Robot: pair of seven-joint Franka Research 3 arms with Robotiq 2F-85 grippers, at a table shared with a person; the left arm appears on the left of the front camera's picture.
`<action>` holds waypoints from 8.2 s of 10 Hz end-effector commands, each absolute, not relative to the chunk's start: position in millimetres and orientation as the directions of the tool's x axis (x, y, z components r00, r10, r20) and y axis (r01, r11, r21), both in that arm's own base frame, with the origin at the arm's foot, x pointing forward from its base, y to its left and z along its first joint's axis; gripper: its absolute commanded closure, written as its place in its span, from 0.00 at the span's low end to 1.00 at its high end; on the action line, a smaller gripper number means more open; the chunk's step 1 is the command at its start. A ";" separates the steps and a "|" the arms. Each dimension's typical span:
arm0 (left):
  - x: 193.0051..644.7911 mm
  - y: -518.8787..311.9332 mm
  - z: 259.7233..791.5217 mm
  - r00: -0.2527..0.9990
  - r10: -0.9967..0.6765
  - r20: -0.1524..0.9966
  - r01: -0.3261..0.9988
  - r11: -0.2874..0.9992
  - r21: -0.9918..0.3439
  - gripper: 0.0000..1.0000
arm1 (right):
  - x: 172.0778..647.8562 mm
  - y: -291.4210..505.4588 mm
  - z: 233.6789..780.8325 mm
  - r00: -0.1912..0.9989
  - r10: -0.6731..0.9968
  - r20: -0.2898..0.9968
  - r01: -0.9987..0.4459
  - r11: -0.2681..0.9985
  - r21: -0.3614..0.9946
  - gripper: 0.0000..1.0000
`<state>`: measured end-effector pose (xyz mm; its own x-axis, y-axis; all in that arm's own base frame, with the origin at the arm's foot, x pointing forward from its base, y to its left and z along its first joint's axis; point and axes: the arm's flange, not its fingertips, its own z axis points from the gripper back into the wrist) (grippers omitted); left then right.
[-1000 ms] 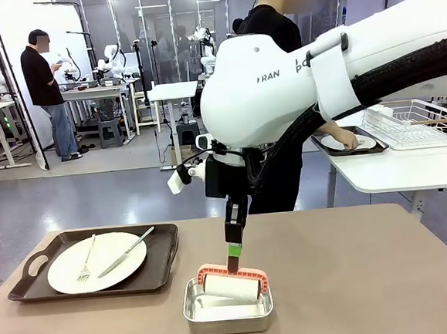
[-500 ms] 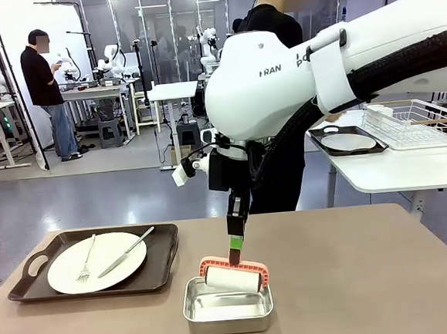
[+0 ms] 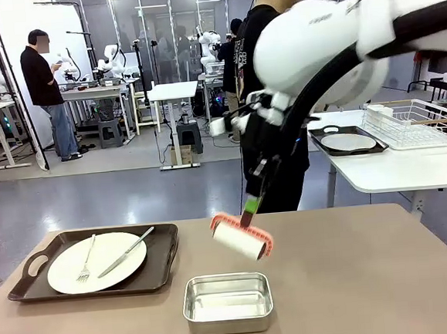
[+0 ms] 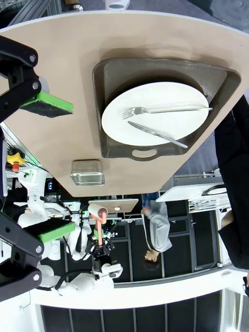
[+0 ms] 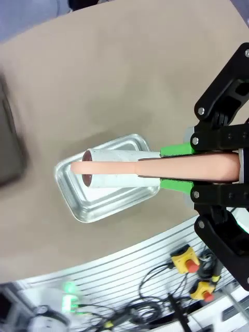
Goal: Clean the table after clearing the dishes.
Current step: When the left (or right) Handle tray is removed, use the left hand (or right hand) to clean the left (or right) side of the table with the Lint Roller.
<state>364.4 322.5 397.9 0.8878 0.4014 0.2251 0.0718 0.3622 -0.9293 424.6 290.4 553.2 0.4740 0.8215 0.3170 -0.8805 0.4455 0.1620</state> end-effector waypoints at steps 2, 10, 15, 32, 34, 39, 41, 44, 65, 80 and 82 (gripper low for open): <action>362.8 324.5 398.4 0.886 0.404 0.229 0.073 0.364 -0.928 0.00 | 432.1 233.8 540.6 0.692 0.587 0.420 -0.709 0.664 0.239 0.79; 362.8 324.5 398.4 0.886 0.404 0.229 0.073 0.364 -0.928 0.00 | 477.7 145.9 481.3 0.935 0.133 0.328 -0.271 0.867 0.419 0.79; 362.8 324.5 398.4 0.886 0.404 0.229 0.073 0.364 -0.928 0.00 | 481.9 134.9 461.7 0.963 0.082 0.257 -0.192 0.878 0.439 0.79; 362.8 324.5 398.4 0.886 0.404 0.229 0.073 0.364 -0.928 0.00 | 556.7 98.3 378.4 0.996 -0.063 0.065 0.005 0.753 0.658 0.79; 362.8 324.5 398.4 0.886 0.404 0.229 0.073 0.364 -0.928 0.00 | 562.3 96.7 368.2 0.997 -0.054 0.049 0.009 0.753 0.658 0.79; 362.8 324.5 398.4 0.886 0.404 0.229 0.073 0.364 -0.928 0.00 | 582.0 72.1 337.4 0.997 -0.077 -0.020 0.071 0.746 0.662 0.79; 362.8 324.5 398.4 0.886 0.404 0.229 0.073 0.364 -0.928 0.00 | 583.3 48.5 329.3 0.997 -0.037 -0.063 0.070 0.734 0.676 0.79; 362.8 324.5 398.4 0.886 0.404 0.229 0.073 0.364 -0.928 0.00 | 584.7 13.8 321.2 0.995 -0.039 -0.097 0.096 0.710 0.698 0.79; 362.8 324.5 398.4 0.886 0.404 0.229 0.073 0.364 -0.928 0.00 | 506.5 -166.7 370.0 0.959 -0.255 -0.121 0.282 0.873 0.398 0.79; 362.8 324.5 398.4 0.886 0.404 0.229 0.073 0.364 -0.928 0.00 | 449.3 -60.7 468.3 0.981 -0.189 -0.044 0.193 0.971 0.140 0.79; 362.8 324.5 398.4 0.886 0.404 0.229 0.073 0.364 -0.928 0.00 | 449.8 -74.2 481.6 0.991 -0.123 -0.057 0.132 0.972 0.194 0.79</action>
